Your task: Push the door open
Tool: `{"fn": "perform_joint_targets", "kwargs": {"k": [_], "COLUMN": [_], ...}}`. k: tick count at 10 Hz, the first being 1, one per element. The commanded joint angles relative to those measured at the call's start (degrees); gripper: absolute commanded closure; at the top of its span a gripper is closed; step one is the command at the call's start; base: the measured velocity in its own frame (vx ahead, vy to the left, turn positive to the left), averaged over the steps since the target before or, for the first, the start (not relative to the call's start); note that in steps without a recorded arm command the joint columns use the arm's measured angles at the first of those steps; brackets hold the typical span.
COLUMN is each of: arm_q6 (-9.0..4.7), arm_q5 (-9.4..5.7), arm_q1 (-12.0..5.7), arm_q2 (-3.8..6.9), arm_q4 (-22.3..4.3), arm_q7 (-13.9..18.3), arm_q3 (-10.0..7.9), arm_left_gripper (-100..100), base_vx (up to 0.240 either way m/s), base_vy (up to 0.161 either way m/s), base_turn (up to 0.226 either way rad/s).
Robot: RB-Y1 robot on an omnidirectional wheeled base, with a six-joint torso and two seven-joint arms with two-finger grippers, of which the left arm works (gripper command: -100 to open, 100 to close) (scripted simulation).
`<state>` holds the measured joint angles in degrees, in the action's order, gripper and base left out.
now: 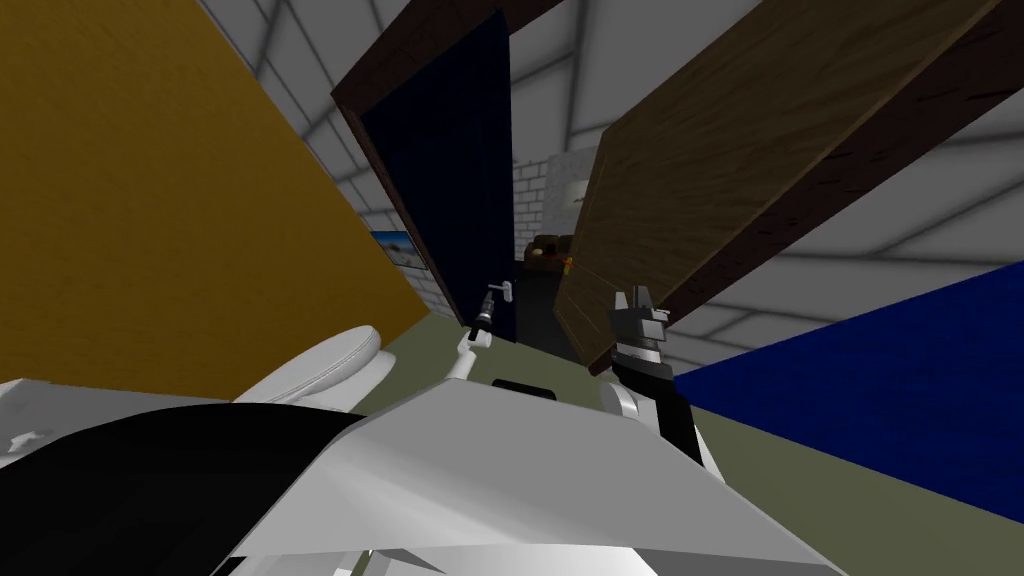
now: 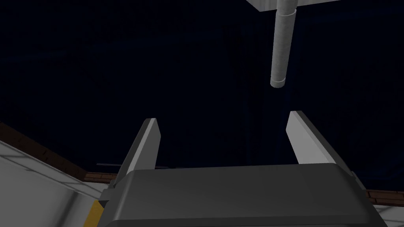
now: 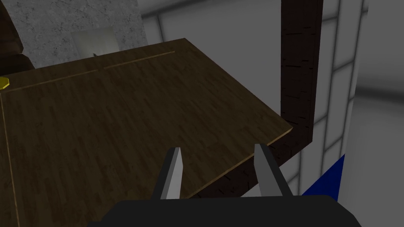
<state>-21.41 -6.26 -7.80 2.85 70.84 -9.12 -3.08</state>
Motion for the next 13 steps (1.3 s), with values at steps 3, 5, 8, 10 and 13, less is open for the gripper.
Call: {"fn": "perform_joint_targets", "kwargs": {"k": [3, 5, 8, 10, 13], "arm_q6": [-0.11, -0.08, -0.02, 0.01, 0.05], "arm_q5": [-0.15, -0.27, -0.51, -0.63, -0.78], "arm_q1": [-2.05, -3.61, -7.02, -8.64, -10.77], "arm_q2": [-0.46, -0.86, -1.98, -2.66, -3.69], "arm_q4": [-3.7, -6.3, -12.0, -14.7, -18.3], "arm_q7": [0.1, 0.1, 0.2, 0.2, 0.3], "arm_q3": [-0.38, -0.68, -1.34, -1.65, -2.06], "arm_left_gripper": [-100, -100, -100, -100, -100], "base_vx": [0.001, 0.000, -0.008, -0.020, -0.032], "base_vy": [0.106, 0.082, 0.172, 0.194, 0.143], "base_turn": [-0.107, -0.110, -0.182, -0.176, -0.120]}}
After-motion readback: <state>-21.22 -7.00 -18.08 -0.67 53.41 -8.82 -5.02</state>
